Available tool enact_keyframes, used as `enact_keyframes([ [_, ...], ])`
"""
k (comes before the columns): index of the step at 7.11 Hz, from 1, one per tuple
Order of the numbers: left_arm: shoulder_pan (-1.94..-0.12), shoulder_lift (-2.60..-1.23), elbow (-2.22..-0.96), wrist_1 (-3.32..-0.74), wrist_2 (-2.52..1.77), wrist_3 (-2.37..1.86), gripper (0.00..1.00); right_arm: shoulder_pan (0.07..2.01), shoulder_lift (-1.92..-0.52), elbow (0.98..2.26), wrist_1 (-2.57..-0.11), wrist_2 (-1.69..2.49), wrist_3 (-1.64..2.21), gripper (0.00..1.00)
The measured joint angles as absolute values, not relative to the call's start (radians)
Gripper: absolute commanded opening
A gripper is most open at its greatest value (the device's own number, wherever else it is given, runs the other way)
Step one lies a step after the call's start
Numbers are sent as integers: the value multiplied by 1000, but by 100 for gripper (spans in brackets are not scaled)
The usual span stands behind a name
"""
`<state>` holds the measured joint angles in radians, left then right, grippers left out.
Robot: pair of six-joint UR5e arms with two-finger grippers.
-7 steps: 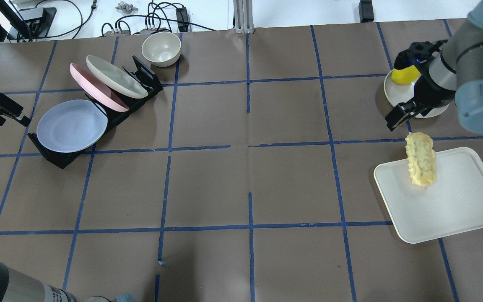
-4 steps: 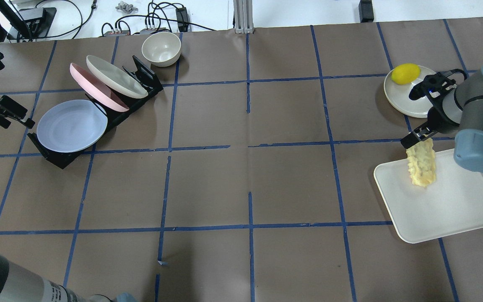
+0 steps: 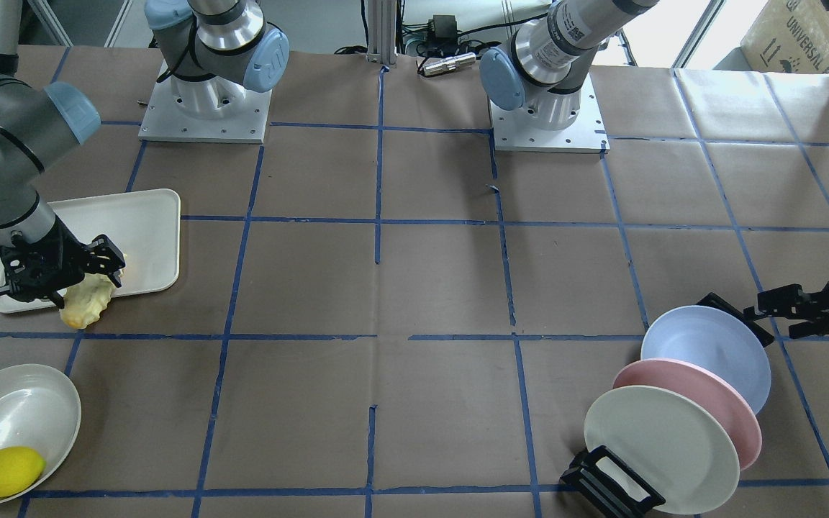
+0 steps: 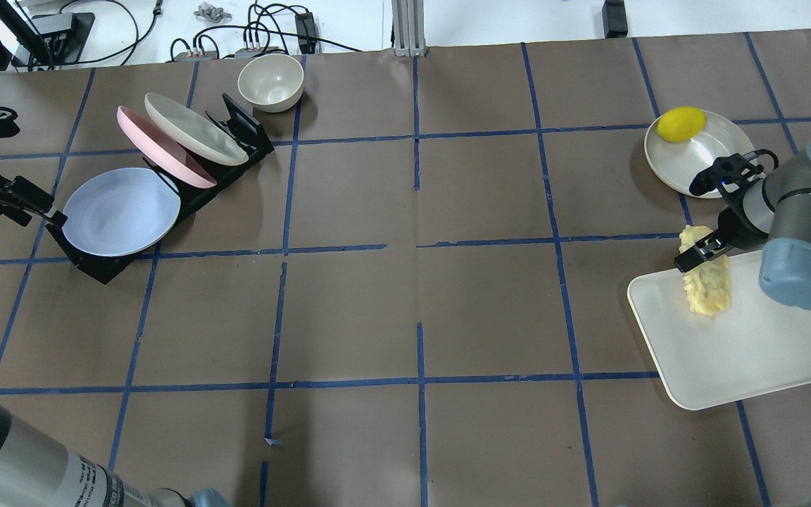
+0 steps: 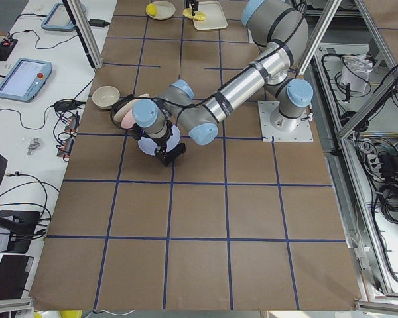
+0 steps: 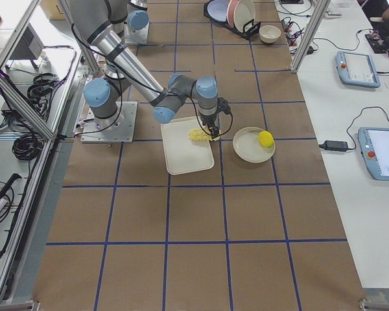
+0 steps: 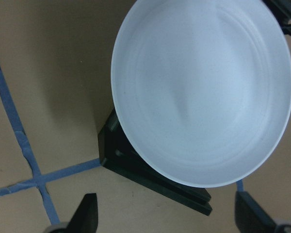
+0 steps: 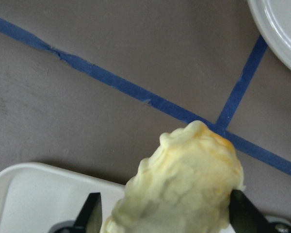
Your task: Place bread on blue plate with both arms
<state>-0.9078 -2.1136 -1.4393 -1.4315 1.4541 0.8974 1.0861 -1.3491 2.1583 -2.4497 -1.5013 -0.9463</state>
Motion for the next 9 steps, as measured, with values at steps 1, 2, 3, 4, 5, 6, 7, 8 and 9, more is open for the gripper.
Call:
enact_keyframes([
  [1, -910, -2148, -1417, -1428, 1432, 892, 100, 1085, -1348, 2164, -2454, -1504, -945, 10],
  [2, -915, -2179, -1378, -1428, 1417, 883, 100, 1085, -1347, 2165, -2453, -1508, -943, 4],
  [3, -919, -2206, -1339, -1433, 1409, 878, 100, 1085, -1351, 2163, -2446, -1514, -938, 4],
  [4, -921, -2229, -1311, -1438, 1406, 876, 100, 1087, -1367, 2150, -2413, -1521, -922, 4],
  [5, -924, -2243, -1298, -1440, 1405, 874, 100, 1093, -1396, 2115, -2338, -1523, -894, 5],
  [6, -926, -2249, -1293, -1440, 1403, 872, 100, 1111, -1426, 2055, -2223, -1520, -858, 5],
  [7, -927, -2252, -1292, -1440, 1402, 872, 100, 1141, -1444, 1987, -2111, -1517, -829, 6],
  [8, -928, -2254, -1291, -1440, 1400, 871, 100, 1178, -1452, 1913, -1996, -1516, -782, 6],
  [9, -928, -2255, -1291, -1440, 1400, 871, 100, 1218, -1461, 1855, -1900, -1516, -719, 6],
])
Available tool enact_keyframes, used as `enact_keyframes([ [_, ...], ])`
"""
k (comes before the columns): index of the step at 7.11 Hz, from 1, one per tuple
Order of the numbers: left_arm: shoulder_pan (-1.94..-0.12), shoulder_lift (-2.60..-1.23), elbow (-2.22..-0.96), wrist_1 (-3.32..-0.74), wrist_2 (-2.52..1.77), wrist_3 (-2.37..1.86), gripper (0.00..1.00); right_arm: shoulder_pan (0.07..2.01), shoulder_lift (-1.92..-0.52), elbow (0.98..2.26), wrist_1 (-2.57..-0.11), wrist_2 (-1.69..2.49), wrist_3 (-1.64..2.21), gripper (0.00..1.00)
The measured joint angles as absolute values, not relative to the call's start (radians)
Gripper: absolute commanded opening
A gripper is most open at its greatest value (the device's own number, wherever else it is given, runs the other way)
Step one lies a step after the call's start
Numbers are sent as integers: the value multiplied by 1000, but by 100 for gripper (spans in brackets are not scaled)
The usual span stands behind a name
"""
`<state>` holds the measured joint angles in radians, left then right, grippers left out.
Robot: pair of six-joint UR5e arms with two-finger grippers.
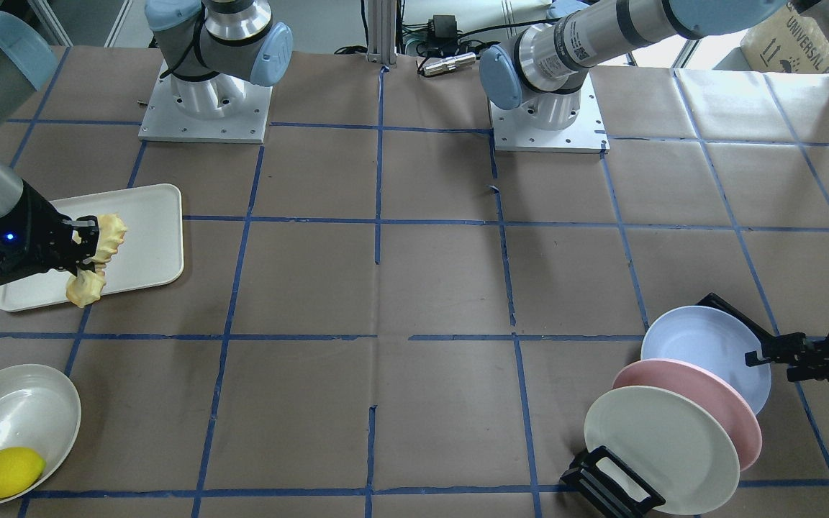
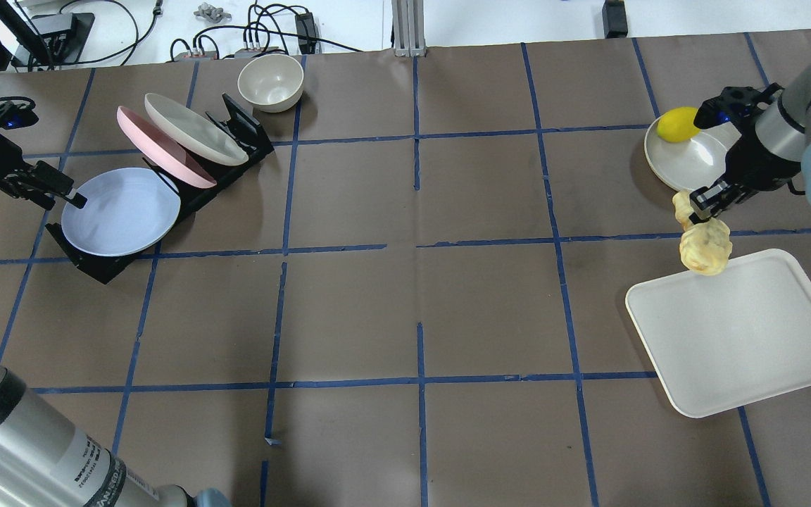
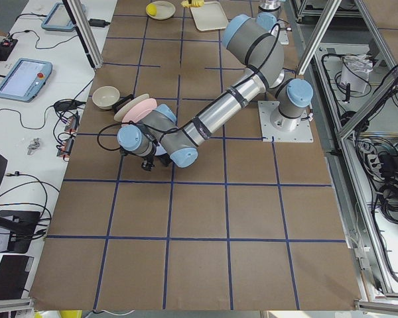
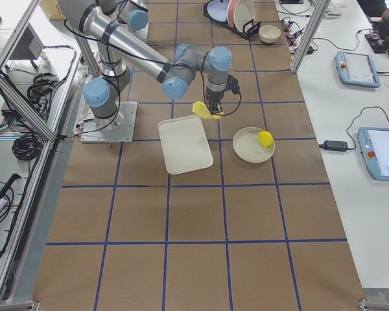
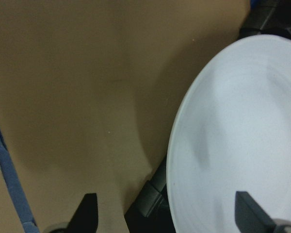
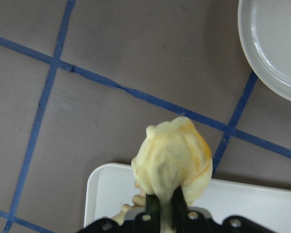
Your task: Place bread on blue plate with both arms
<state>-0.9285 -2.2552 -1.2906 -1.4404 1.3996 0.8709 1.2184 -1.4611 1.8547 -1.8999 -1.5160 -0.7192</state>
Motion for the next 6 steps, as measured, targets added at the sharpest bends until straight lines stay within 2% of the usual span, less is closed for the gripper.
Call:
enact_keyframes([
  [3, -929, -2256, -1290, -1440, 1399, 870, 100, 1349, -1508, 1801, -1786, -1524, -562, 6],
  [6, -929, -2257, -1291, -1440, 1393, 870, 99, 1275, -1469, 1870, -1858, -1544, -676, 8],
])
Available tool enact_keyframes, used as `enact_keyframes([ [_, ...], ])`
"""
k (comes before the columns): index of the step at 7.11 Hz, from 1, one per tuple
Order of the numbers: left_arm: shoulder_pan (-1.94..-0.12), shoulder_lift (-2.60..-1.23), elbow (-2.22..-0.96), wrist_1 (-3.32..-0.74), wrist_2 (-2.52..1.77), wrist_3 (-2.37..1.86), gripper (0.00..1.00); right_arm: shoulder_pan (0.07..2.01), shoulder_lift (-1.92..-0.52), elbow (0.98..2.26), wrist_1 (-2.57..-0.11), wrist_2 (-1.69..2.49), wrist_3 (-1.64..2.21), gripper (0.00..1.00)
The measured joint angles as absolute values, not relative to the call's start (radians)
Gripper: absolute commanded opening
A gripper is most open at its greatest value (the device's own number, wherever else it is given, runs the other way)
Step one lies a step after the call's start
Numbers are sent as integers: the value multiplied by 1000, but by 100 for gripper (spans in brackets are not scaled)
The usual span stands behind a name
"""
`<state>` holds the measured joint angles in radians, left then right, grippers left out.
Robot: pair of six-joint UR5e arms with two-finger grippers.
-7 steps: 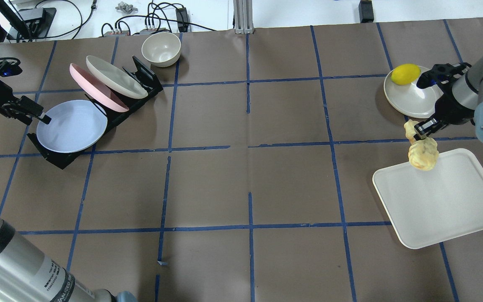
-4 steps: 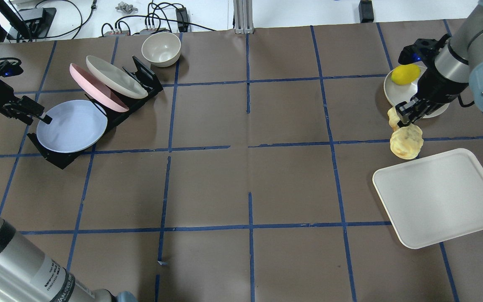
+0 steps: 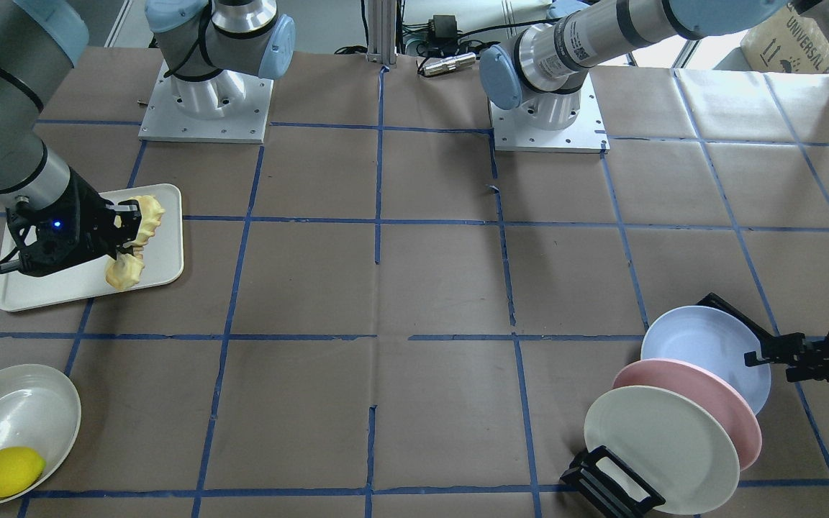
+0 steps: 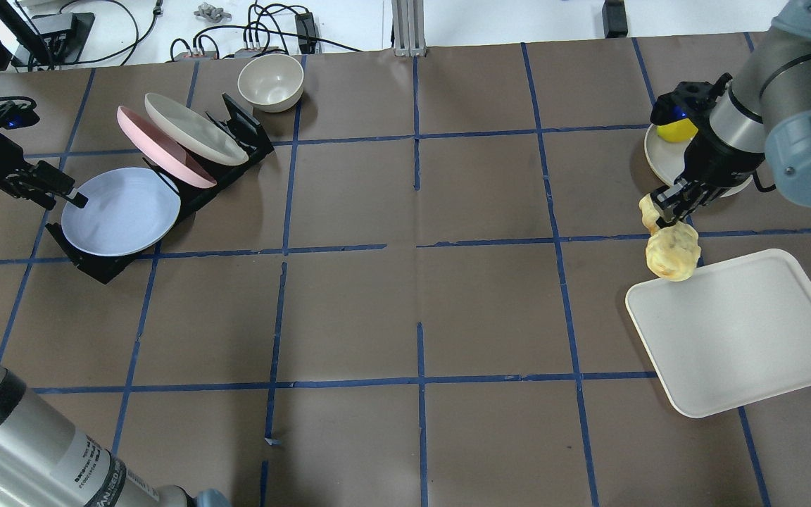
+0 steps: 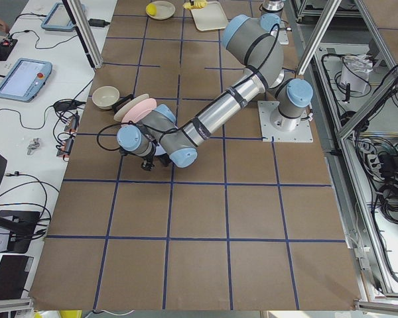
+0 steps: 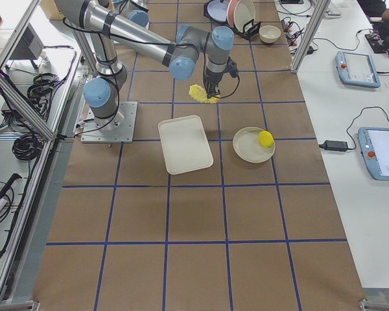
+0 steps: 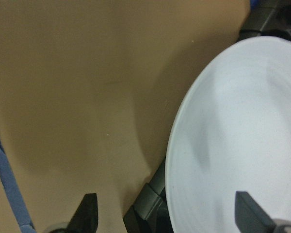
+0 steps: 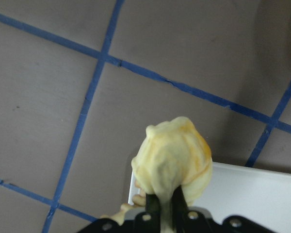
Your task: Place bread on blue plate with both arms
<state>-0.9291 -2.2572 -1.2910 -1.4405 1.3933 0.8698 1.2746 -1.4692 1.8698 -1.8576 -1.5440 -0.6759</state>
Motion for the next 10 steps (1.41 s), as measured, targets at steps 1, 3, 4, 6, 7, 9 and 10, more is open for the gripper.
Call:
enact_keyframes([
  [1, -929, -2260, -1291, -1440, 1384, 870, 99, 1218, -1444, 1912, -1920, -1551, -744, 8],
  [3, -928, -2272, -1290, -1440, 1375, 870, 98, 1152, -1419, 2014, -2056, -1557, -823, 12],
  [4, -927, -2279, -1287, -1439, 1374, 870, 98, 1140, -1419, 2051, -2091, -1558, -832, 76],
  [6, -927, -2287, -1277, -1440, 1367, 870, 98, 1130, -1421, 2078, -2117, -1545, -826, 100],
  [7, -926, -2290, -1275, -1440, 1365, 870, 98, 1130, -1424, 2077, -2123, -1538, -824, 100],
  [9, -925, -2291, -1272, -1440, 1363, 870, 88, 1138, -1467, 2072, -2124, -1536, -814, 100],
  [10, -925, -2295, -1271, -1441, 1362, 870, 75, 1149, -1490, 2070, -2120, -1536, -796, 100],
])
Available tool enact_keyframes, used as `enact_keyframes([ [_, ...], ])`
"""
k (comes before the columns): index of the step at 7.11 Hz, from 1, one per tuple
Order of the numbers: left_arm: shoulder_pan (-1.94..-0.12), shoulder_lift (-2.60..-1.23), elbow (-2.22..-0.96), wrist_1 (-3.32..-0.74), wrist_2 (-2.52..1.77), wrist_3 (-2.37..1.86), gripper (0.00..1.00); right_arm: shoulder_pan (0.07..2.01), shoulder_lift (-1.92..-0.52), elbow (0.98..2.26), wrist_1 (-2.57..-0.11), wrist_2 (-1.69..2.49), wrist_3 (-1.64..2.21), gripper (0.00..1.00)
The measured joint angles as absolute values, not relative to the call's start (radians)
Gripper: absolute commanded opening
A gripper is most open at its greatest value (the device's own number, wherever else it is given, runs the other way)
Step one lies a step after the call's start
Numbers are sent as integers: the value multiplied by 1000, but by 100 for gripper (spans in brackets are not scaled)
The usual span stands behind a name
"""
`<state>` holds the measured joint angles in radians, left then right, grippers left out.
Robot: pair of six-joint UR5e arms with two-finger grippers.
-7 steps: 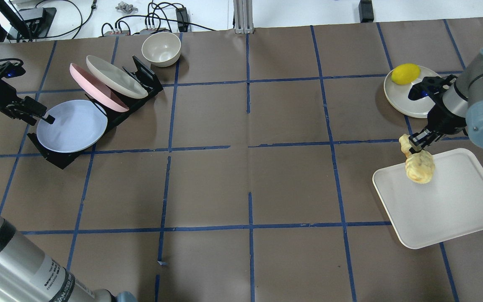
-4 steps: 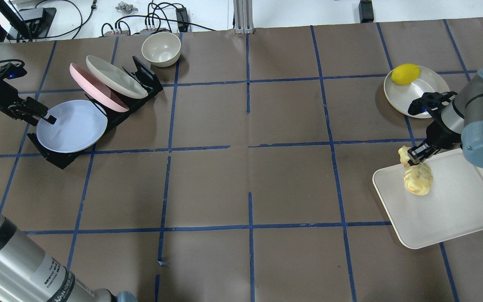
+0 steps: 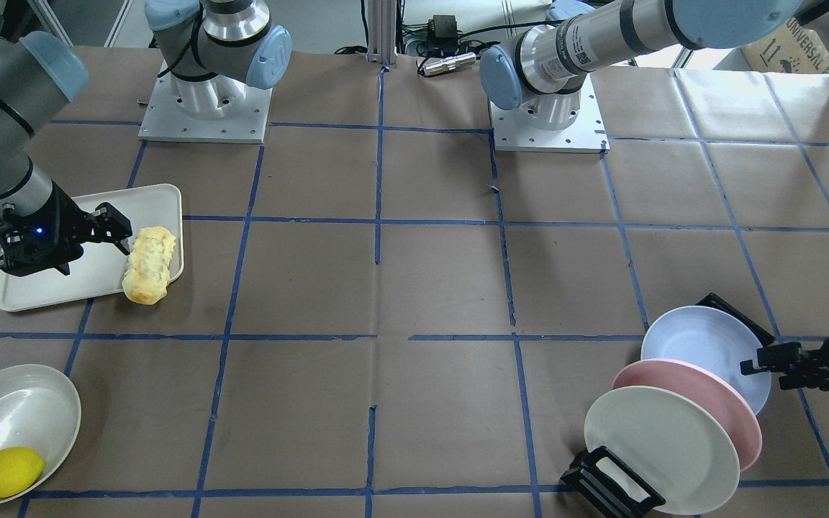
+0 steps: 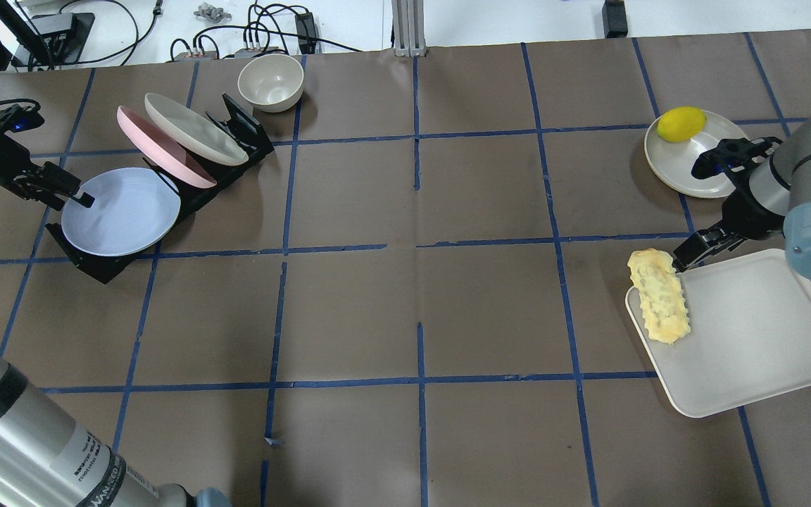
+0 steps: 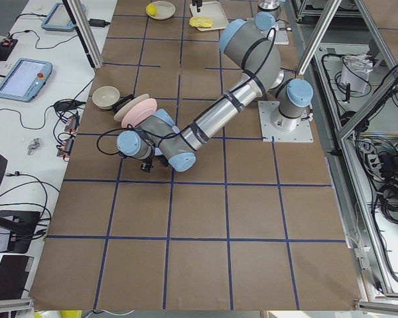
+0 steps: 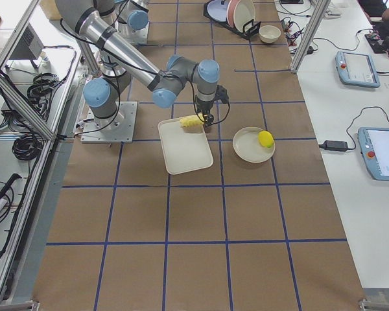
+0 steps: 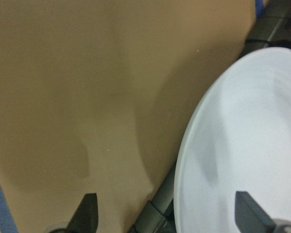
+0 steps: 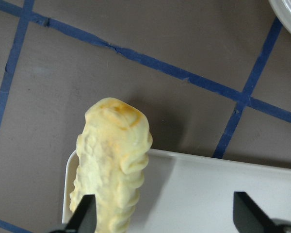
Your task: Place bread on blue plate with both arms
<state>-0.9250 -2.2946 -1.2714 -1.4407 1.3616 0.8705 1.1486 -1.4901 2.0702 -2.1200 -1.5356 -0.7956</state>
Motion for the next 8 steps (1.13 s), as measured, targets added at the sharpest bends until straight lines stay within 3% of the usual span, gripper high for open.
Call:
enact_keyframes([
  [1, -926, -2300, -1271, -1441, 1358, 868, 53, 1170, -1501, 2063, -2119, -1536, -777, 100],
  [2, -927, -2305, -1271, -1442, 1356, 864, 37, 1207, -1506, 2037, -2114, -1537, -761, 100],
  [3, -928, -2307, -1271, -1444, 1354, 859, 29, 1252, -1507, 1991, -2088, -1538, -745, 100],
  [4, -929, -2306, -1270, -1450, 1354, 850, 23, 1297, -1507, 1937, -2031, -1539, -714, 100],
  [8, -930, -2294, -1230, -1508, 1354, 829, 18, 1452, -1519, 1845, -1922, -1556, -551, 100],
])
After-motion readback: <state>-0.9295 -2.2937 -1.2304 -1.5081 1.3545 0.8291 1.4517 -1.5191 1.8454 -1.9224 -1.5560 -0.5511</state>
